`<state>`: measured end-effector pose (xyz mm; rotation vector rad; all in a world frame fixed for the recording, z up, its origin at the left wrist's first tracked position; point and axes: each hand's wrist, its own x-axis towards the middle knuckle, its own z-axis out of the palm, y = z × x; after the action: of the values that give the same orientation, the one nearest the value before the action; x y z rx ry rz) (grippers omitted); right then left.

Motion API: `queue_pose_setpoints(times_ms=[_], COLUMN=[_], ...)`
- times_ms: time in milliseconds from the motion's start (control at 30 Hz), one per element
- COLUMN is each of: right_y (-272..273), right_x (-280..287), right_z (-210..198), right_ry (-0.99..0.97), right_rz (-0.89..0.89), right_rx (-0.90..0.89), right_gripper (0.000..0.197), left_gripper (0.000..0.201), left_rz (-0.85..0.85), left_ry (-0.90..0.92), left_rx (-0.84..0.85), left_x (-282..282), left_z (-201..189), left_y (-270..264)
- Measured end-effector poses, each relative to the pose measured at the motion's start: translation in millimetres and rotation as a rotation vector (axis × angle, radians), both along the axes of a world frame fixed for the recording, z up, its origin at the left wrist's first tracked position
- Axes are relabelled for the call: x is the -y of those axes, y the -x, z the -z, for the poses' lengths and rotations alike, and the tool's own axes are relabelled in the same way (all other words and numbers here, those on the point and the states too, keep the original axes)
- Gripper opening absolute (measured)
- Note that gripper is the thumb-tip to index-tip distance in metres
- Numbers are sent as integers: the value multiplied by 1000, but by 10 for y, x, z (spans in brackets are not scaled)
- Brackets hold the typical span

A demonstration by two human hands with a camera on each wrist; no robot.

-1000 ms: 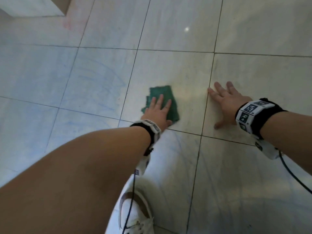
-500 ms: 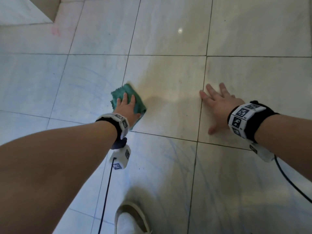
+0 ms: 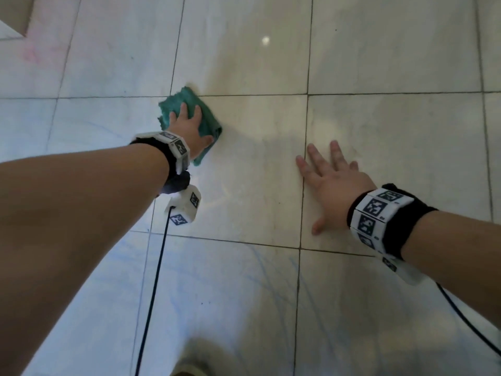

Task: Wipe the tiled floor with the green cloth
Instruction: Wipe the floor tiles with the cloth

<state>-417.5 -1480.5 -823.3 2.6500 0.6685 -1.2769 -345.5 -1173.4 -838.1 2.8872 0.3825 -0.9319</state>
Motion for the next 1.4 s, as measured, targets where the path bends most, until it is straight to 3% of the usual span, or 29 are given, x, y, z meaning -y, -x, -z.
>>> queue_pose_setpoints(times_ms=[267,433,533,767,1000,1100,1200,1267,1400], right_y=[-19,119,318,445,434,423,410,409,391], right_x=[17,216,539,811,753,703,655,639,636], right_z=[-24,-27,-79,-141,-138,-186,-220,-213,-199], right_ry=[-32,-82,-46,4,50,74,95,107,111], right_rz=[-8,32,50,56,48,46,58,60,79], right_rx=[1,11,-4,-35,0,12,14,19,25], right_gripper=[147,143,143,140,143,145,146,147,148], left_gripper=[83,86,86,86,86,85,84,84,87], left_rz=[231,465,548,529,118,186,388,426,456], left_ry=[27,119,143,155,10,35,133,171,163], left_rx=[-19,-104,-120,-99,-78,-72,-117,-138,-159], left_x=[1127,2120,2411,2066,759,1080,1854,2242,2277], left_z=[-119,-114,-80,-101,-133,-124,-101,-69,-70], left_y=[-435,-223,-36,329,791,1094,1405,1524,1453])
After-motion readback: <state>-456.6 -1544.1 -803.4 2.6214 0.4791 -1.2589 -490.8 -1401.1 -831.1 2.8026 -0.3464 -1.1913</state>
